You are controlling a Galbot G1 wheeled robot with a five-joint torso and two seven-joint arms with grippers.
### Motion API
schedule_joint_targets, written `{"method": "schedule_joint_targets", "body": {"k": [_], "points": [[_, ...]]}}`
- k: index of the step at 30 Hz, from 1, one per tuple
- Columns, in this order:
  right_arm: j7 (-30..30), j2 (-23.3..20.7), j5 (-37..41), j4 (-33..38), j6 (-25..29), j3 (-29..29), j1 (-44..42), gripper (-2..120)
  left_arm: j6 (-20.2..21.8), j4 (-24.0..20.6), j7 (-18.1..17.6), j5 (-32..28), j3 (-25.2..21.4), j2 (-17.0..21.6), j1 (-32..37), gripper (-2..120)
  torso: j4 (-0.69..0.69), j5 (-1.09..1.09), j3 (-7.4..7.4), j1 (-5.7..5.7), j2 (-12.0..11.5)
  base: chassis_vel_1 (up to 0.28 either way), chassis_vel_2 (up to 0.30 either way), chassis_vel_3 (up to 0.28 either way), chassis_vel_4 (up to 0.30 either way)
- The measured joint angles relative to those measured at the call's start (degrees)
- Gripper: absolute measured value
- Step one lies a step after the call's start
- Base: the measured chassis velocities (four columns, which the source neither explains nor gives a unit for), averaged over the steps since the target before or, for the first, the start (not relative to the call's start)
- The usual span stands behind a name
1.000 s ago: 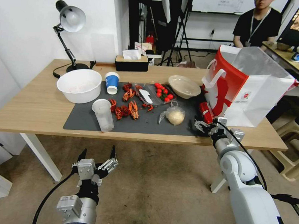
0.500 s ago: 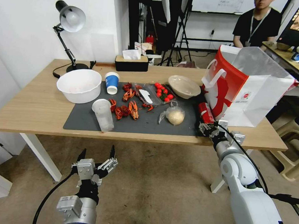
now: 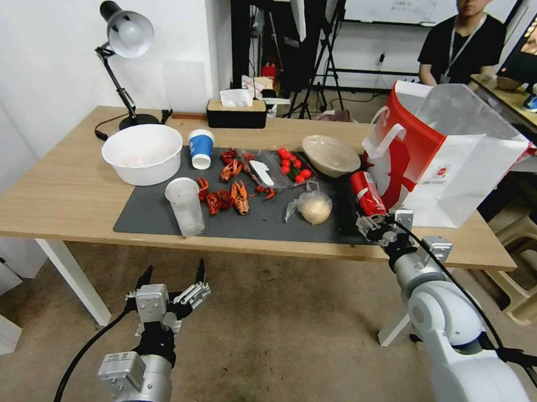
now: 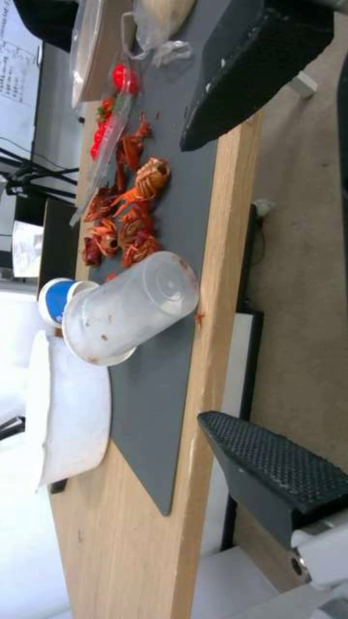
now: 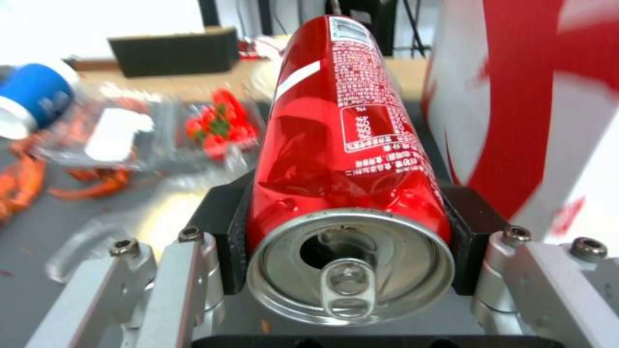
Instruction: Pick up the trash from the table and place it into the takeout bag.
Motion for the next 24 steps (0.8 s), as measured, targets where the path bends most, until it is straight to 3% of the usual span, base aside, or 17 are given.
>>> {"method": "schedule_joint_targets", "body": {"k": [6,11,16,24], "points": [[0.20,-3.70,4.27,3.77,-1.33,0.40,2.75,53,-0.08,-0.15,-0.19,0.02,-0.07,-0.15,0.03,100,0.01,0.00,0.00,0.00,0.00,0.000,0.000,0.000,0.000],[3.89,-8.06,11.91,6.58,-3.06,1.29,8.62,53,-0.03,-0.73,-0.20,0.09,-0.33,-0.31,0.09,100,0.01,-0.01,0.00,0.00,0.00,0.000,0.000,0.000,0.000],[11.13,-13.84,24.59,5.63,-5.43,1.85,17.77,53,-0.06,-0.96,-0.21,0.53,-0.44,-0.67,0.37,100,0.01,0.00,0.00,0.00,0.00,0.000,0.000,0.000,0.000],[22.25,-19.67,38.00,-0.57,-9.30,1.22,30.62,53,-0.46,-1.07,-0.07,1.08,-0.95,1.10,0.72,100,0.00,0.00,0.01,0.01,0.00,0.000,0.000,0.000,0.000]]}}
